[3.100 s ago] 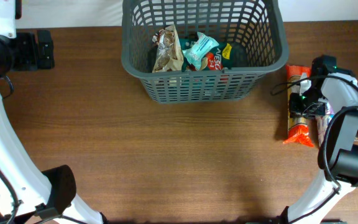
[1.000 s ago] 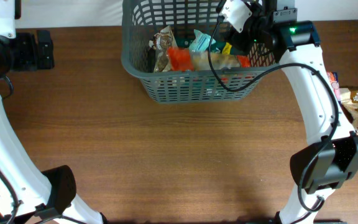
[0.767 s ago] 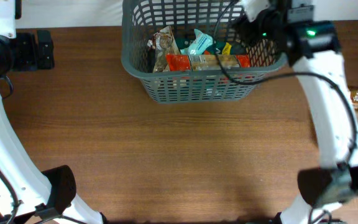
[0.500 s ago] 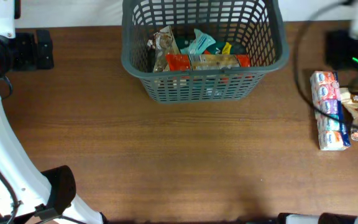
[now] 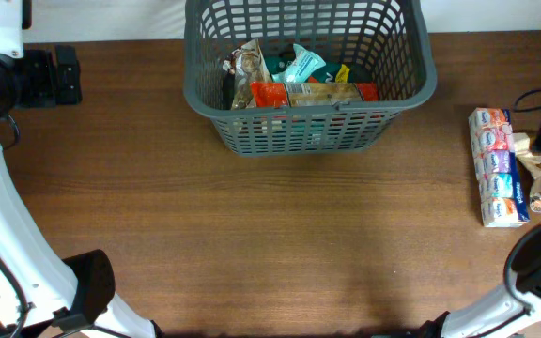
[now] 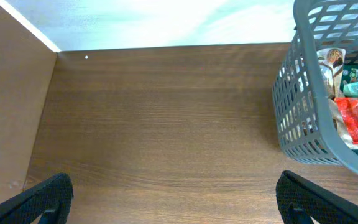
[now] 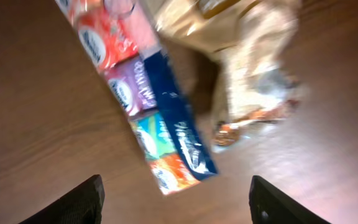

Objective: Pack container
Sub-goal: 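Grasp the Kleenex tissue stack with the right gripper, then carry the tissue stack with the right gripper and lower it into the basket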

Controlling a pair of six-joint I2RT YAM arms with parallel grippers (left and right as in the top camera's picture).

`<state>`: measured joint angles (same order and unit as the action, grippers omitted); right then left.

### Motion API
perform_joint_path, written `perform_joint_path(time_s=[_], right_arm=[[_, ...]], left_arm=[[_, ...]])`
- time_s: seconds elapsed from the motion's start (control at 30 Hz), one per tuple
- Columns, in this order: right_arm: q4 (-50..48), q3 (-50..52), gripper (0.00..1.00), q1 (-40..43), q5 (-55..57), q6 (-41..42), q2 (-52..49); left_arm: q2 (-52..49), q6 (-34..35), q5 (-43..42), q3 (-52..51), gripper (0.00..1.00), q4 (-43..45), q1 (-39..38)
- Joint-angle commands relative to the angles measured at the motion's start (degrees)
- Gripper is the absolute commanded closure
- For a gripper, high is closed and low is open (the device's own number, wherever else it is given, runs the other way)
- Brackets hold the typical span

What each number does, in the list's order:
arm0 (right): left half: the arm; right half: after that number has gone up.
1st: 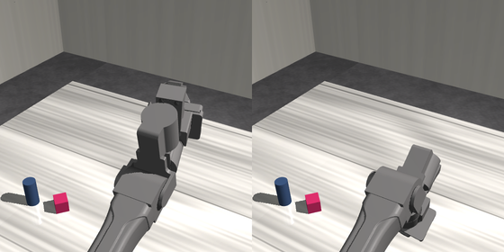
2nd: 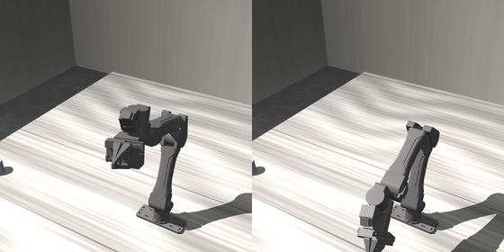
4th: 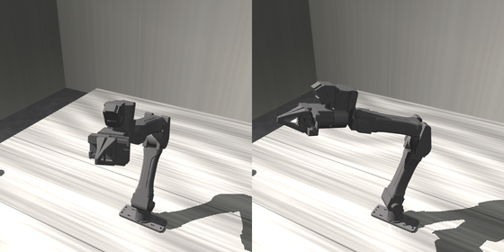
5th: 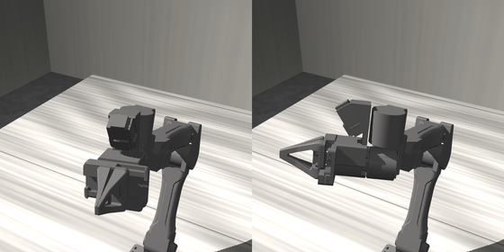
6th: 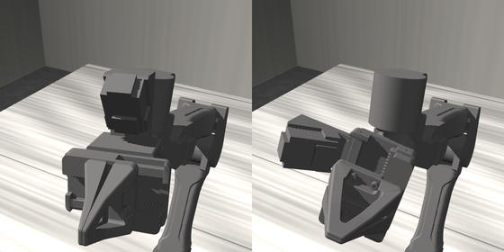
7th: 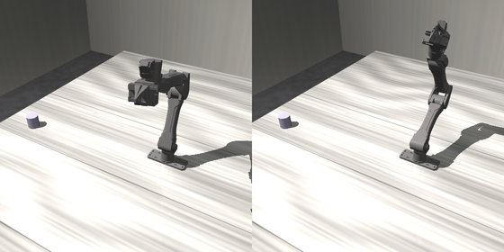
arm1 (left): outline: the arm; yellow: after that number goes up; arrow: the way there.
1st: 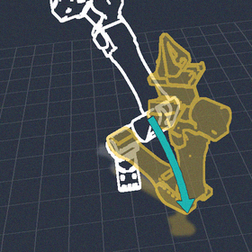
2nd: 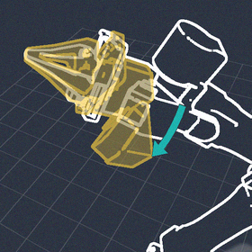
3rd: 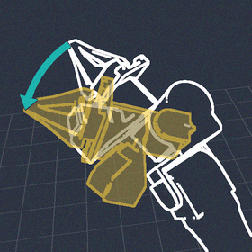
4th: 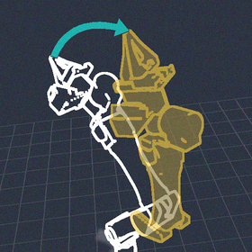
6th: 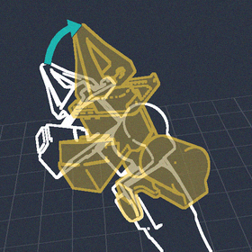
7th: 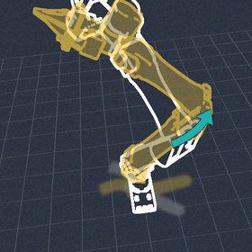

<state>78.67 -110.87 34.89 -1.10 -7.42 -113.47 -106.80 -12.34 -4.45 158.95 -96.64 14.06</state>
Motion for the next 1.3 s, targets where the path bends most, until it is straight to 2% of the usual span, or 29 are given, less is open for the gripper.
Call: perform_joint_path(time_s=[0.0, 0.13, 0.2, 0.3, 0.43, 0.53, 0.57, 0.63, 0.73, 0.77, 0.93, 0.97, 1.03, 1.27], right_arm=[[-0.52, 0.48, 0.28, -0.5, -3.65, -1.14, -5.22], [-2.69, 0.46, 0.27, -1.27, -3.72, -3.1, -10.36], [-3.54, 0.46, 0.22, -2.36, -4.68, -6.19, -13.57], [-3.82, 0.46, 0.21, -4.02, -4.7, -9.92, -17.31], [-4.09, 0.48, 0.21, -5.62, -3.1, -10.36, -20.11], [-3.91, 0.52, 0.3, -6.58, -2.78, -10.14, -21.22], [-3.91, 0.52, 0.44, -7.23, -2.8, -10.03, -21.29], [-3.89, 0.5, 0.57, -7.98, -2.99, -8.98, -21.27], [-2.95, -0.31, 0.66, -8.33, -9.09, -7.23, -21.16], [-2.56, -1.09, 0.76, -8.2, -13.79, -7.08, -20.87], [-0.83, -7.1, 0.78, -8.04, -22.69, -5.57, -16.46], [-0.02, -9.46, 0.86, -8.04, -23.26, -5.51, -14.86], [1.99, -14.93, 0.96, -8.07, -23.39, -3.76, -12.02], [11.26, -37.79, 0.96, -9.97, -24.39, -2.38, -2.82]], left_arm=[[0.81, 0.74, -0.22, -0.13, 0.01, 0.0, 0.26], [0.81, 0.74, -0.22, -0.13, 0.01, -0.02, 0.26], [0.81, 0.74, -0.22, -0.13, 0.01, -0.02, 0.26], [0.81, 0.74, -0.22, -0.13, 0.01, -0.02, 0.26], [0.81, 0.74, -0.22, -0.13, 0.01, -0.02, 0.26], [0.81, 0.74, -0.22, -0.13, 0.01, 0.0, 0.26], [0.81, 0.74, -0.22, -0.13, 0.01, -0.02, 0.26], [0.81, 0.74, -0.22, -0.13, 0.01, 0.0, 0.26], [0.81, 0.74, -0.22, -0.13, 0.01, -0.02, 0.26], [0.81, 0.74, -0.22, -0.13, 0.01, 0.0, 0.26], [0.81, 0.74, -0.22, -0.13, 0.01, 0.0, 0.26], [0.81, 0.74, -0.22, -0.13, 0.01, 0.0, 0.26], [0.81, 0.74, -0.22, -0.13, 0.01, -0.02, 0.26], [0.81, 0.74, -0.22, -0.13, 0.01, 0.0, 0.26]])
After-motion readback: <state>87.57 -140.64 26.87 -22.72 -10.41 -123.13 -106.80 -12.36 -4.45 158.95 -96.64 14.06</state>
